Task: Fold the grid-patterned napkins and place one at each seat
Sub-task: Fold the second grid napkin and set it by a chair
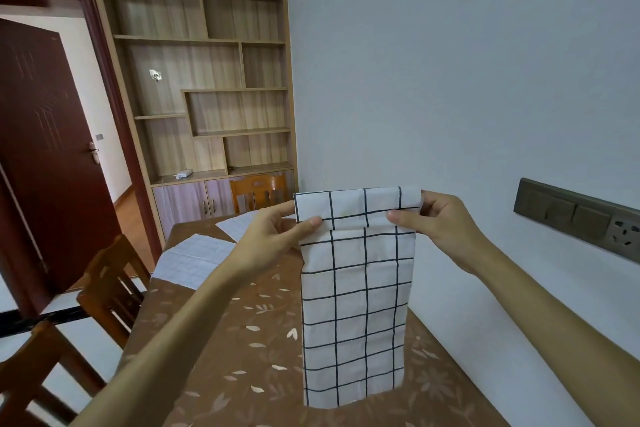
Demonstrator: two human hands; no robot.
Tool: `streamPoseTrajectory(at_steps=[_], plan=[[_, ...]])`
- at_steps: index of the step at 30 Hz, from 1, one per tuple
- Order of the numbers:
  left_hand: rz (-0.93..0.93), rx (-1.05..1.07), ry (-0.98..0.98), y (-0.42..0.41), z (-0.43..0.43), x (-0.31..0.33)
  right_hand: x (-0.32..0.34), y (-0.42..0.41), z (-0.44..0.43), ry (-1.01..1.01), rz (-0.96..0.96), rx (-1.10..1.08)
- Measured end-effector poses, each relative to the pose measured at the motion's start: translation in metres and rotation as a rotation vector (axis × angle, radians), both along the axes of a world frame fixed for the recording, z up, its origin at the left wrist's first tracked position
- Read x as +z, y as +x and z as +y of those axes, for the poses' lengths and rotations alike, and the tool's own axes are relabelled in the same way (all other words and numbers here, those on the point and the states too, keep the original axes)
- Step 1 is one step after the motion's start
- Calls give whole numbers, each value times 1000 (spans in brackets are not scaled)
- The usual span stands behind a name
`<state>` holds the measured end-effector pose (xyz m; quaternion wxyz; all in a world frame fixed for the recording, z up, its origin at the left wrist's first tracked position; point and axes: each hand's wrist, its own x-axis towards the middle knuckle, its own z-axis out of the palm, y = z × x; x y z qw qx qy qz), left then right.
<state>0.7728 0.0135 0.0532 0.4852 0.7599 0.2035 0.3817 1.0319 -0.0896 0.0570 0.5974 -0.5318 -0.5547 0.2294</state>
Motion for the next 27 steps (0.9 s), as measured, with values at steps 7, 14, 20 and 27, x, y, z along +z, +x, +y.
streamPoseTrajectory(at_steps=[7,14,20,27], plan=[[-58,63,91,1,0,2,-1,-1,-6,-141,-126,82],[34,103,300,-9,6,5,0,1,-9,-37,-167,81],[63,100,234,-17,11,5,-5,5,-9,-12,-121,94],[-5,128,-8,-17,10,2,-8,9,-7,-17,-65,90]])
